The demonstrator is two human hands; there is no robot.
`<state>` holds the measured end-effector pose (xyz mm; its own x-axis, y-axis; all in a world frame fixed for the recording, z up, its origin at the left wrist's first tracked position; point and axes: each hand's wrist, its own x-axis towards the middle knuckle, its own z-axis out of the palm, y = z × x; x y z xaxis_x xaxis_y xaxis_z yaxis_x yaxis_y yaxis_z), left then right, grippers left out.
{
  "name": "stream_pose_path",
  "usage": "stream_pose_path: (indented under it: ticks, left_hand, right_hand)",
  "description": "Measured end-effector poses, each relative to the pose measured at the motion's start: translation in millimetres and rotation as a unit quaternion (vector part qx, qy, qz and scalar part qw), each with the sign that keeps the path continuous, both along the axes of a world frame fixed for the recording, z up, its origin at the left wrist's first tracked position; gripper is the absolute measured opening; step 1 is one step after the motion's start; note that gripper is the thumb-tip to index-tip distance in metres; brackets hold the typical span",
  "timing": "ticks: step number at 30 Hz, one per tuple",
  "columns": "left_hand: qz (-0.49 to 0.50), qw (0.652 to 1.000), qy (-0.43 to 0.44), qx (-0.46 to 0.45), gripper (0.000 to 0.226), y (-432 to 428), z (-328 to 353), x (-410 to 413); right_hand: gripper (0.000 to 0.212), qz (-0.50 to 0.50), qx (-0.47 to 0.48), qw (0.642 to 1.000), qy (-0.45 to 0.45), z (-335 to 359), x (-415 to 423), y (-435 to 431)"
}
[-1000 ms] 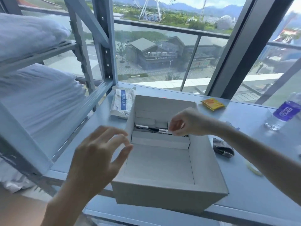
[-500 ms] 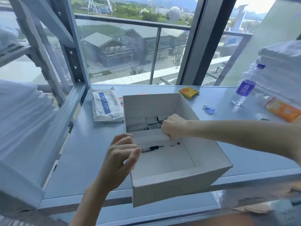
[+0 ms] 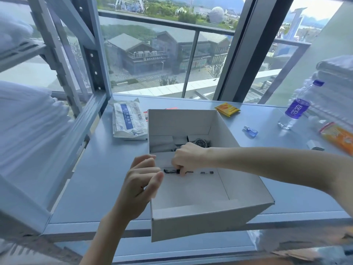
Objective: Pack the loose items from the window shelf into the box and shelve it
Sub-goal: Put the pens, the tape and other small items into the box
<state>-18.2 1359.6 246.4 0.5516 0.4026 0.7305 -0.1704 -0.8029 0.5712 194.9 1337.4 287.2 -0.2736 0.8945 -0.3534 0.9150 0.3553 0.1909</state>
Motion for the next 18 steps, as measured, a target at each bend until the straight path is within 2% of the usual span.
stream_pose_path:
  ticks: [2, 3, 4, 6, 10, 12, 15, 18]
  left_hand:
    - [0.004, 1.000, -0.008, 0.002, 0.065, 0.4, 0.1, -0.6]
    - [0.006, 1.000, -0.012, 0.005, 0.065, 1.6, 0.0, -0.7]
    - [0.006, 1.000, -0.014, 0.003, 0.063, 2.2, -0.4, -0.3]
    - [0.007, 1.000, -0.018, -0.002, 0.060, 0.9, -1.3, 0.1]
    - [-0.006, 0.999, -0.023, -0.027, 0.060, -1.0, -2.1, 1.2]
    - [-0.023, 0.998, -0.030, -0.056, 0.057, -1.4, -2.1, 2.2]
    - [-0.043, 0.994, -0.040, -0.097, 0.060, -3.0, -1.9, 3.1]
    - [-0.038, 0.993, -0.043, -0.101, 0.057, -3.8, -2.5, 2.7]
  right_hand:
    - [0.013, -0.018, -0.003, 0.998, 0.054, 5.5, -2.2, -4.6]
    - [0.013, -0.012, 0.005, 0.999, 0.033, 4.1, -0.7, -3.5]
    - [0.015, 0.000, 0.020, 0.999, -0.028, 5.9, -2.3, -2.4]
    - [0.030, 0.005, 0.018, 0.991, -0.133, 2.6, -5.1, 2.5]
    - [0.037, 0.024, 0.010, 0.984, -0.174, -3.5, -3.3, 8.6]
    - [0.037, 0.035, 0.007, 0.985, -0.167, -5.1, 0.7, 9.4]
    - [0.034, 0.046, -0.016, 0.978, -0.204, -7.5, 4.2, 5.4]
    - [0.021, 0.038, -0.026, 0.972, -0.231, -8.7, 9.0, 3.1]
